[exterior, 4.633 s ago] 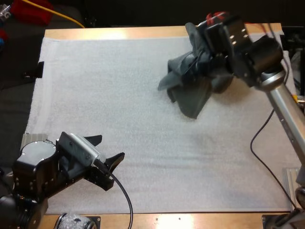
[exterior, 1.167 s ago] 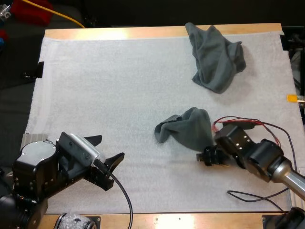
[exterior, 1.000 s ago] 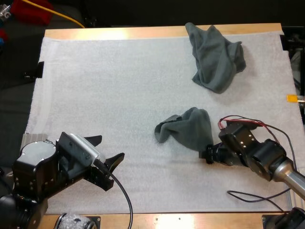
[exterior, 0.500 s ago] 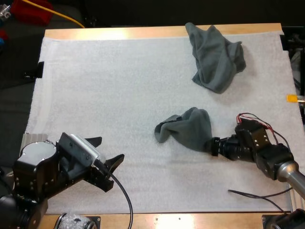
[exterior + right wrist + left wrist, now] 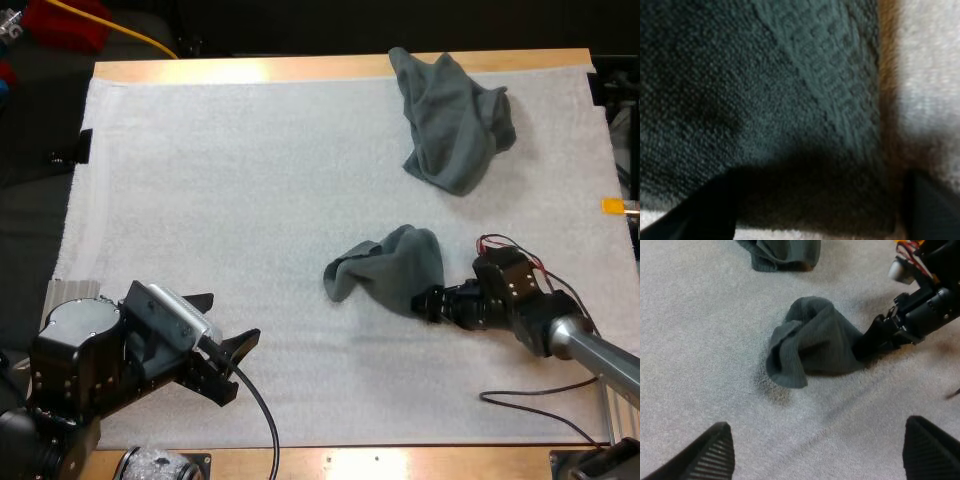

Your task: Pick towel from pile, fold and stack

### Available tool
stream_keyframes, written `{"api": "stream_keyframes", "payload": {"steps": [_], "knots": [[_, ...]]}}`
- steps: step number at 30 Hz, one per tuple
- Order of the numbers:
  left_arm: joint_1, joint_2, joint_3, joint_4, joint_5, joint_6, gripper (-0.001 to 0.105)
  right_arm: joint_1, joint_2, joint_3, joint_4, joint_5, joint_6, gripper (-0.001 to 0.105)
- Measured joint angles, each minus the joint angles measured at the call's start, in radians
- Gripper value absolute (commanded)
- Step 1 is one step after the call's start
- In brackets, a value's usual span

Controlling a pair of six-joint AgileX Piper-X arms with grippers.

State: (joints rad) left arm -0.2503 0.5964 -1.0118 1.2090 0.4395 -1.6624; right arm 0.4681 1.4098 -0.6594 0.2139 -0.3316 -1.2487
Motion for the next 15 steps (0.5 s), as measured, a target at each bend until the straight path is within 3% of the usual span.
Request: {"api": "stream_keyframes", "payload": {"steps": [10, 15], "knots": [[0.000, 0.000, 0.000, 0.000, 0.000, 0.000, 0.068, -0.003, 0.010, 0.000, -0.038, -0.008, 0.007, 0.005], [0.000, 0.000, 0.000, 0.000, 0.000, 0.000, 0.068, -0.003, 0.010, -0.006, -0.034, -0.013, 0.007, 0.002]]}}
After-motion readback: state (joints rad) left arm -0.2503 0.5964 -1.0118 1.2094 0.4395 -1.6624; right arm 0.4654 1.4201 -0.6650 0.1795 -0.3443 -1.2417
